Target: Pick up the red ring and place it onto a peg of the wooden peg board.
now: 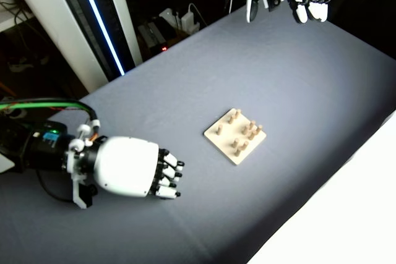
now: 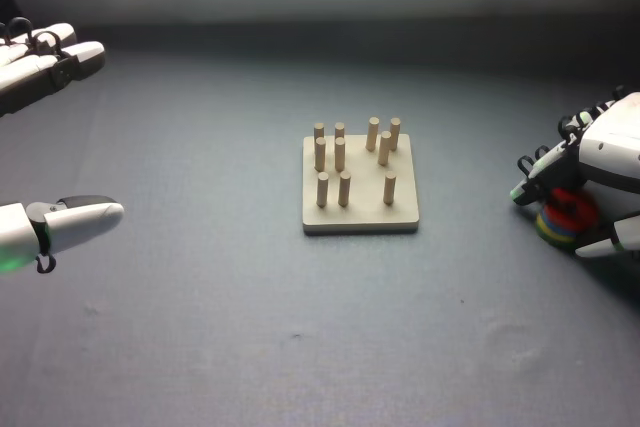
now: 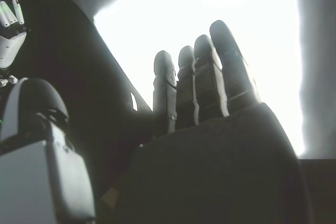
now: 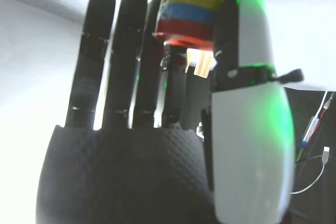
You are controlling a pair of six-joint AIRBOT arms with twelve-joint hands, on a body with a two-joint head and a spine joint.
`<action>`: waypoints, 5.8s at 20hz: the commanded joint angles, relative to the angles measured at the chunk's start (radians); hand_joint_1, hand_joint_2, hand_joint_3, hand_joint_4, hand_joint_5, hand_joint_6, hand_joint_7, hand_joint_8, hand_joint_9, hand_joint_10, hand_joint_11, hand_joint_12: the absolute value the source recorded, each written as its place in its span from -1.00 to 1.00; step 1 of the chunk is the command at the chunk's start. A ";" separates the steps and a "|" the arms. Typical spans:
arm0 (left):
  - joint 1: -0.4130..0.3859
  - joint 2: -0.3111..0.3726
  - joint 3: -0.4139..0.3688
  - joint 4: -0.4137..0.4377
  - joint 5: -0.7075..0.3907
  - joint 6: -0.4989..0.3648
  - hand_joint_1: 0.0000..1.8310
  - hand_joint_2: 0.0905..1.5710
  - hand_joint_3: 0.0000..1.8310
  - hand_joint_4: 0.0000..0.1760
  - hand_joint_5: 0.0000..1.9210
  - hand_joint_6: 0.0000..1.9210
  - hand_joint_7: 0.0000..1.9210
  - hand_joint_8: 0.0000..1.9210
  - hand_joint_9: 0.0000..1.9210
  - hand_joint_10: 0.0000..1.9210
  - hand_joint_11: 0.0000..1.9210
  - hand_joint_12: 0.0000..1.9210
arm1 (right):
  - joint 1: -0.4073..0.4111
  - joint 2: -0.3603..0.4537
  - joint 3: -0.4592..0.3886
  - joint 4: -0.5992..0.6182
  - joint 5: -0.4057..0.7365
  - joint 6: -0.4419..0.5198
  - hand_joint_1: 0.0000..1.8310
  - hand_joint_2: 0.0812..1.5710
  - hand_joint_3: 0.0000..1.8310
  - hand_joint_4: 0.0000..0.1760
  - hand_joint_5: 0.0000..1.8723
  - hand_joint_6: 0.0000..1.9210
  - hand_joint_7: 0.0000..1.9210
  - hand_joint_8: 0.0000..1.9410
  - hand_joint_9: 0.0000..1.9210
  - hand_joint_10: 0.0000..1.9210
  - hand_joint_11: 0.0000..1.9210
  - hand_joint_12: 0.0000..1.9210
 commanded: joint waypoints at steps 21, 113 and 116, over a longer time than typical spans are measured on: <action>-0.011 -0.005 0.004 -0.002 -0.127 -0.011 -0.33 0.24 -1.00 -1.00 -0.68 -1.00 -0.81 -1.00 -0.85 -1.00 -1.00 -0.42 | 0.013 0.006 -0.007 0.012 0.092 0.000 0.52 0.33 -1.00 -1.00 0.03 0.01 0.10 -0.18 0.08 0.13 -0.09 0.44; -0.247 -0.013 -0.013 0.151 -0.337 0.031 -0.58 0.74 -0.98 0.63 -0.79 -1.00 -0.92 -1.00 -0.85 -1.00 -1.00 -0.80 | -0.235 0.157 -0.324 0.357 1.157 -0.103 -0.35 0.34 -1.00 0.03 -0.56 -0.99 -0.72 -0.99 -0.69 -0.99 -1.00 -0.14; -0.223 -0.018 -0.013 0.131 -0.336 0.028 -0.80 0.83 -0.99 0.80 -0.91 -0.99 -0.97 -1.00 -0.95 -0.99 -1.00 -1.00 | -0.250 0.143 -0.315 0.381 1.157 -0.081 -0.38 0.43 -0.99 0.48 -0.79 -0.98 -0.93 -0.99 -0.89 -0.99 -1.00 -0.90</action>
